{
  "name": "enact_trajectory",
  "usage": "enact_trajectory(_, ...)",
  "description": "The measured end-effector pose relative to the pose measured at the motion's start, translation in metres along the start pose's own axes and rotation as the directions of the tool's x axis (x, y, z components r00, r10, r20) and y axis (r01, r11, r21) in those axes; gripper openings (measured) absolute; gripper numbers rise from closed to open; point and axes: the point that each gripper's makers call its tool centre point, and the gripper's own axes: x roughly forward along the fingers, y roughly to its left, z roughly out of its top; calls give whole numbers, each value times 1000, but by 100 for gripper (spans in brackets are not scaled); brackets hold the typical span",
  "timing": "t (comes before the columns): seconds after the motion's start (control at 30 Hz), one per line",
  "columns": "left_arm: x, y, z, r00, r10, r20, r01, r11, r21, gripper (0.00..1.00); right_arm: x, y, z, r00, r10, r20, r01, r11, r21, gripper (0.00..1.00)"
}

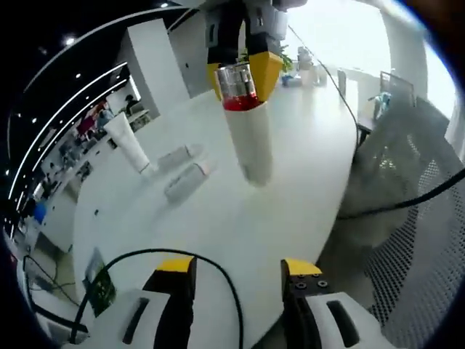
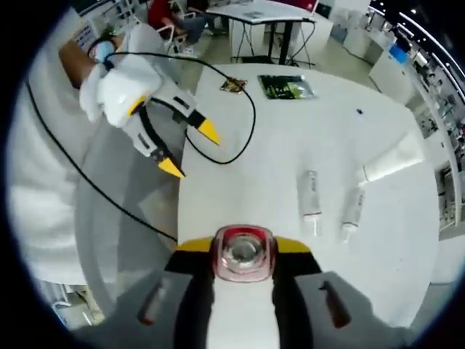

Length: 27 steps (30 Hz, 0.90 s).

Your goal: Arrange the skincare products in the storage area until every visible bottle or jar stands upright without overlapping.

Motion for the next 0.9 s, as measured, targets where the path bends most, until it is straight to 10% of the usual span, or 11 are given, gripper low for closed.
enact_trajectory(0.27,0,3,-3,1000,-5,12,7,994,-113,48,-27,-43,-5,998,-49,-36,48,999,-17,29)
enact_trajectory(0.9,0,17,-9,998,67,-19,-69,995,-76,36,-47,-152,0,988,-124,-87,119,991,-68,29)
